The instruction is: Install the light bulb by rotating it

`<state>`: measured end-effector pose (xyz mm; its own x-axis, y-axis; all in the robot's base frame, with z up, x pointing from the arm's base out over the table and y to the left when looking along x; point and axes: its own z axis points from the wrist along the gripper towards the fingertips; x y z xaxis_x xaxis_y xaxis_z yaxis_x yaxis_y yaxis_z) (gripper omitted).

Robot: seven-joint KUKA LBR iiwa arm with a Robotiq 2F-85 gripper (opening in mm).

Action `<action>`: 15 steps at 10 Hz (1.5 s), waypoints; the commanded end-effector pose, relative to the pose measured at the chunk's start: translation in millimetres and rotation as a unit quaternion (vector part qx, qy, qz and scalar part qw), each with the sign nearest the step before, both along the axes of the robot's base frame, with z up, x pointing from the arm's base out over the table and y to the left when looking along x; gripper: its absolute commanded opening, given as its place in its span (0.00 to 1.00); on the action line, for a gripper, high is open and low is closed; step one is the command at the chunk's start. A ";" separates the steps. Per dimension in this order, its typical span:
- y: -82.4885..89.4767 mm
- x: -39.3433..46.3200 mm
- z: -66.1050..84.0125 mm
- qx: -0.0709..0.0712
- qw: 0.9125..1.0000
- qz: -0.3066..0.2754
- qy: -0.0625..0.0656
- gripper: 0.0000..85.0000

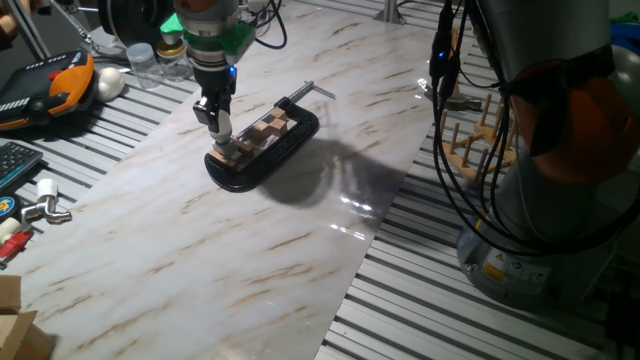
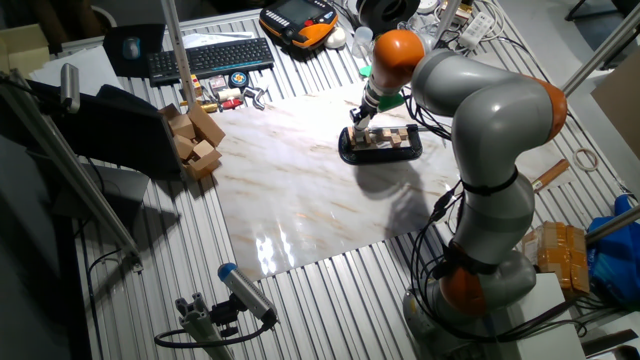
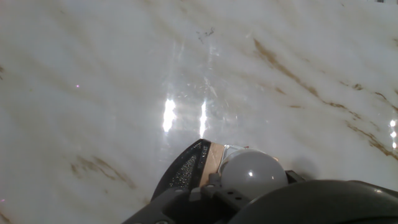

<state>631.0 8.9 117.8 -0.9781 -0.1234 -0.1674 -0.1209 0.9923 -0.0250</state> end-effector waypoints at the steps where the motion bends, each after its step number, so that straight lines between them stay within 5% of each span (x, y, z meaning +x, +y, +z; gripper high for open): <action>1: 0.4 -0.2 -1.1 0.000 1.000 0.000 0.000 0.00; 15: 1.2 1.5 0.9 0.002 1.000 -0.005 0.013 0.00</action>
<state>632.6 10.0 118.6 -0.9835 -0.1130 -0.1415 -0.1115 0.9936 -0.0187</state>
